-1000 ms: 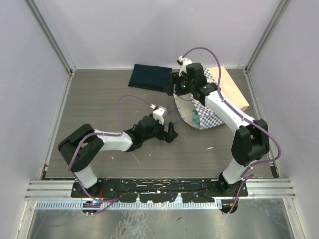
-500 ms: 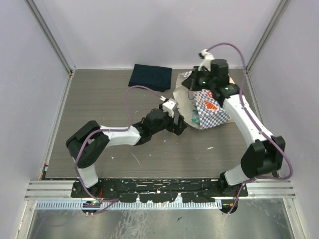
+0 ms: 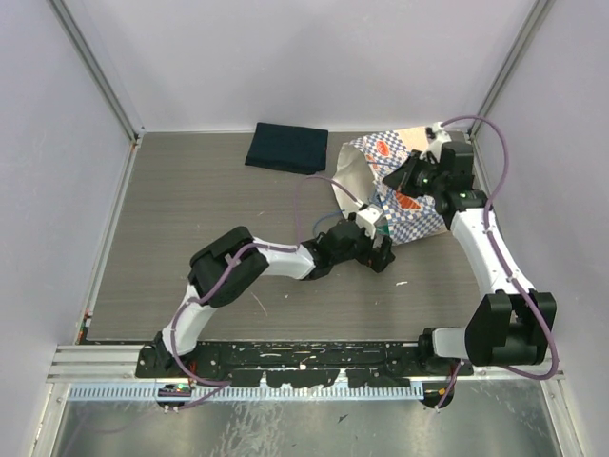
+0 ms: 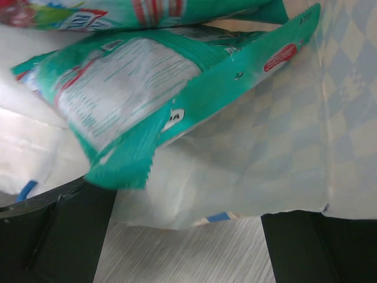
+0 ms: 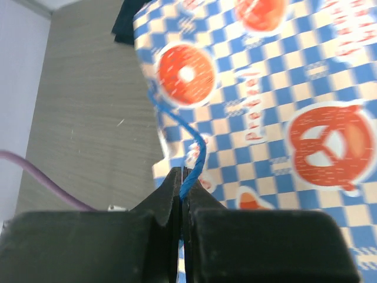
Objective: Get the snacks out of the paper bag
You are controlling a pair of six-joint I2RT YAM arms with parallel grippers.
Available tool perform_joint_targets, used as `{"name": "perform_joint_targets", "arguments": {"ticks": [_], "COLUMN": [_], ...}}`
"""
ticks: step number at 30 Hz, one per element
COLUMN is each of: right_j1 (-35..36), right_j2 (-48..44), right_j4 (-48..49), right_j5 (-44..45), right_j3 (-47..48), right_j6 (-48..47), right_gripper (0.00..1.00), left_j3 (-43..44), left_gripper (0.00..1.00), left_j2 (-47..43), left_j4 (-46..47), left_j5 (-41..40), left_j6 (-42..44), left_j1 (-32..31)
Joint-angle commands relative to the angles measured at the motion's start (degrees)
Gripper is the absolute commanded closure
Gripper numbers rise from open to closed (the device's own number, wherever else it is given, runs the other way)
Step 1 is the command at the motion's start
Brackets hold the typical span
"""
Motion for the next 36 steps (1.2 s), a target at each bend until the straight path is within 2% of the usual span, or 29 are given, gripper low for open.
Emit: {"name": "perform_joint_targets", "arguments": {"ticks": [1,5,10,14,17,22,26,30,36], "right_j1": [-7.1,-11.8,-13.3,-13.7,-13.6,-13.7,-13.6,-13.6,-13.6], "right_j2": [-0.9,1.1,3.9,4.4,3.2,0.2,-0.5,-0.7,-1.9], "right_j4": [3.8,4.6,4.8,4.9,5.0,8.5,12.1,12.9,12.4], "right_j5": [-2.7,-4.8,-4.4,-4.6,-4.8,-5.6,-7.1,-6.6,-3.3], "right_j3": [4.2,7.9,10.7,10.4,8.5,2.0,-2.1,-3.7,-7.1], "right_j6": [2.1,3.8,4.1,4.2,4.4,6.8,9.1,9.6,9.1], "right_gripper": [1.0,0.99,0.99,0.99,0.99,1.0,1.0,0.99,0.99], "left_j3": [6.5,12.8,20.5,23.4,17.4,-0.9,-9.4,-11.6,-4.2], "left_gripper": [0.02,0.02,0.02,0.02,0.02,0.02,0.02,0.01,0.04], "left_j2": [3.9,8.2,14.9,18.3,14.8,2.0,-5.2,-7.7,-5.5], "left_j4": [5.2,5.3,8.2,9.4,12.0,18.3,18.3,15.9,8.1], "left_j5": [0.8,0.2,-5.2,-5.6,-3.7,0.7,5.8,5.1,-4.6], "left_j6": [-4.2,-6.4,-10.2,-9.3,-8.0,-6.3,-5.2,-6.5,0.0], "left_j1": [-2.3,-4.1,-4.8,-4.7,-4.7,-3.8,-1.7,1.4,1.9]}}
